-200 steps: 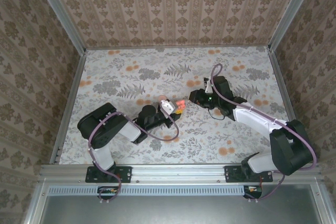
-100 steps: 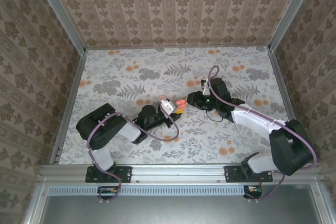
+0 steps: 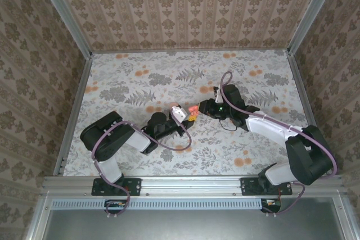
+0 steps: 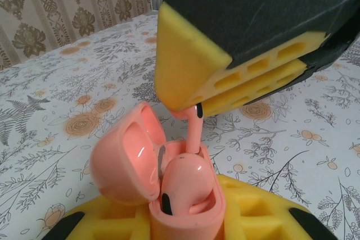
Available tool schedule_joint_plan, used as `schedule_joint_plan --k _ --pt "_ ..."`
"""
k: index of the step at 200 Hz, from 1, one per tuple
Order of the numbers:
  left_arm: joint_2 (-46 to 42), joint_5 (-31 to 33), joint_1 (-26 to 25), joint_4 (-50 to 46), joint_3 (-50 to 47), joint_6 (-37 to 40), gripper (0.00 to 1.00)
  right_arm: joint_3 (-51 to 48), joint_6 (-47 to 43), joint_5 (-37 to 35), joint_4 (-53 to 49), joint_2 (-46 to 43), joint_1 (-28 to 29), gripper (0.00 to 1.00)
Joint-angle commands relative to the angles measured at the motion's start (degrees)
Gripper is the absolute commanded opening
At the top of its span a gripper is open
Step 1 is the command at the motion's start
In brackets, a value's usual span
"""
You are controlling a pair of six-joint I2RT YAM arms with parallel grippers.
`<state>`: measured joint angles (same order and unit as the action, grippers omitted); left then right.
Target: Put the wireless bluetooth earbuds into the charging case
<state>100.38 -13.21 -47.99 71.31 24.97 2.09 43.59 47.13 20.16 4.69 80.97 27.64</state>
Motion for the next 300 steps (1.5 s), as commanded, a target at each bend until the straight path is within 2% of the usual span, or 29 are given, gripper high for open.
schedule_joint_plan --k 1,59,128,256,300 --pt "-2.1 0.6 -0.4 2.3 1.0 -1.0 0.12 0.0 -0.3 -1.4 0.5 0.2 0.5 0.23" --pt "-2.6 0.6 -0.4 2.3 1.1 -0.9 0.12 0.3 -1.4 -2.8 -0.6 0.3 1.2 0.23" --pt "-3.0 0.8 -0.4 2.2 1.1 -0.7 0.12 1.1 -1.6 -0.5 0.4 1.6 1.9 0.24" --pt "-3.7 0.9 -0.4 2.1 1.0 -0.6 0.12 1.7 -2.9 -0.6 1.0 -0.8 2.0 0.44" --pt "-4.1 1.0 -0.4 2.1 0.9 -0.4 0.12 2.1 -4.7 -2.1 -0.8 -5.1 2.0 0.49"
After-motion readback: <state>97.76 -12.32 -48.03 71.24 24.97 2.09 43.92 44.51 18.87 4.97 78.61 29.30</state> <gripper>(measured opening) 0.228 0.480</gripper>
